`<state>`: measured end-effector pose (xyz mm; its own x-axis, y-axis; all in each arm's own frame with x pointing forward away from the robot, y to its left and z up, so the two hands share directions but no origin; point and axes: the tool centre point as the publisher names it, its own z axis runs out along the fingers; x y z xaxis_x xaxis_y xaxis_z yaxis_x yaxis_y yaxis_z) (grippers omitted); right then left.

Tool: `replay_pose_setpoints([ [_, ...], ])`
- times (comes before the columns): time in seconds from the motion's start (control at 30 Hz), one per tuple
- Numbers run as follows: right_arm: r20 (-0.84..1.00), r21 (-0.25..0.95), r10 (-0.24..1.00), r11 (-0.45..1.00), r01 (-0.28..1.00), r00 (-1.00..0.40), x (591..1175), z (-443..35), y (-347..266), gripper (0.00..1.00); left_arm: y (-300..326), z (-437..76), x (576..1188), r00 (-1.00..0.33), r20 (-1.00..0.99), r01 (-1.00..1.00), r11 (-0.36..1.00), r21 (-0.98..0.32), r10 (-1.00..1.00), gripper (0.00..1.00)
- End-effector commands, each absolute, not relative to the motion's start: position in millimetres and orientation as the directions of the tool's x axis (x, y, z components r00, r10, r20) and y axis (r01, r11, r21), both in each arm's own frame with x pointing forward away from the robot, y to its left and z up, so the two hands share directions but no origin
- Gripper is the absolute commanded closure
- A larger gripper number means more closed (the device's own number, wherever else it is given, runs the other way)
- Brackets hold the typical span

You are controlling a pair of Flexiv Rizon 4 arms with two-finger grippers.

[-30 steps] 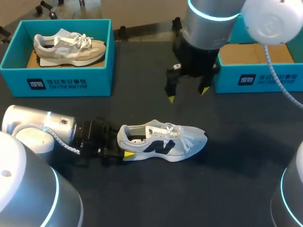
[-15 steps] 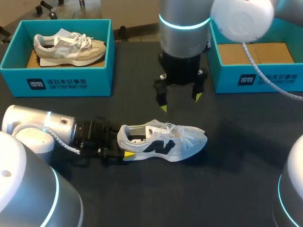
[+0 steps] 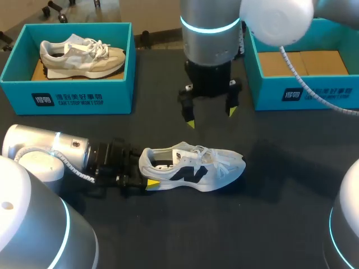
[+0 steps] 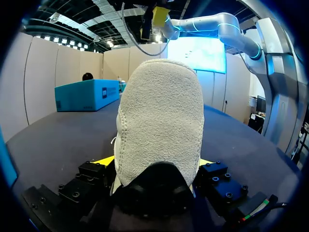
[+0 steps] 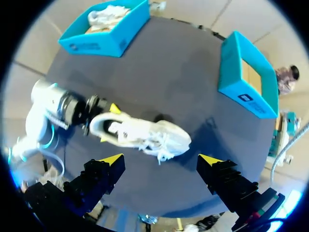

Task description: Take the shoe out of the shoebox, open the shoe tongue, remove and reinsert the insole, then place the shoe into the shoebox

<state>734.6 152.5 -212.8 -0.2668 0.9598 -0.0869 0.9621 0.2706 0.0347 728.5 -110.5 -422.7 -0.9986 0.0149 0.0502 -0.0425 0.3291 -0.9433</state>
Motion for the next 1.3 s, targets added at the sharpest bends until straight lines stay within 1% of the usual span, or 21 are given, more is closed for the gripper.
replay_pose_setpoints([
  [0.03,-0.157,0.064,0.97,0.195,0.979,-0.183,730.5,-231.1,167.1,0.0,-110.5,-423.9,731.0,-0.999,0.051,-0.043,0.329,-0.943,0.016,1.0],
  [0.07,-0.15,0.079,0.975,0.174,0.981,-0.161,731.1,-233.9,168.7,0.0,-110.5,-423.9,731.0,-0.999,0.051,-0.043,0.329,-0.943,0.016,1.0],
  [0.17,-0.173,0.077,0.979,0.121,0.99,-0.106,730.6,-241.0,172.9,0.0,-110.5,-423.9,731.0,-0.999,0.051,-0.043,0.329,-0.943,0.016,1.0],
  [0.23,-0.173,0.108,0.983,0.085,0.991,-0.065,729.0,-242.6,176.1,0.0,-110.5,-423.9,731.0,-0.999,0.051,-0.043,0.329,-0.943,0.016,1.0],
  [0.3,-0.184,0.108,0.982,0.066,0.992,-0.045,727.4,-245.2,180.0,0.0,-110.5,-423.9,731.0,-0.999,0.051,-0.043,0.329,-0.943,0.016,1.0],
  [0.47,-0.197,0.132,0.98,0.045,0.99,-0.018,724.8,-252.7,189.1,0.0,-110.5,-423.9,731.0,-0.999,0.051,-0.043,0.329,-0.943,0.016,1.0],
  [0.6,-0.203,0.129,0.979,0.047,0.991,-0.02,724.4,-263.3,196.1,0.0,-110.5,-423.9,731.0,-0.999,0.051,-0.043,0.329,-0.943,0.016,1.0],
  [0.77,-0.23,0.14,0.973,0.022,0.99,0.011,722.4,-274.1,201.0,0.0,-110.5,-423.9,731.0,-0.999,0.051,-0.043,0.329,-0.943,0.016,1.0],
  [0.87,-0.243,0.154,0.97,0.016,0.988,0.022,721.7,-281.3,204.9,0.0,-110.5,-423.9,731.0,-0.999,0.051,-0.043,0.329,-0.943,0.016,1.0],
  [0.9,-0.238,0.179,0.971,0.012,0.984,0.032,721.8,-283.8,206.0,0.0,-110.5,-423.9,731.0,-0.999,0.051,-0.043,0.329,-0.943,0.016,1.0],
  [1.0,-0.265,0.182,0.963,0.004,0.983,0.045,722.4,-289.4,210.3,0.0,-110.5,-423.9,731.0,-0.999,0.051,-0.043,0.329,-0.943,0.016,1.0],
  [1.3,-0.235,0.204,0.97,-0.006,0.979,0.055,725.4,-303.2,218.6,0.0,-110.5,-423.9,731.0,-0.999,0.051,-0.043,0.329,-0.943,0.016,1.0],
])
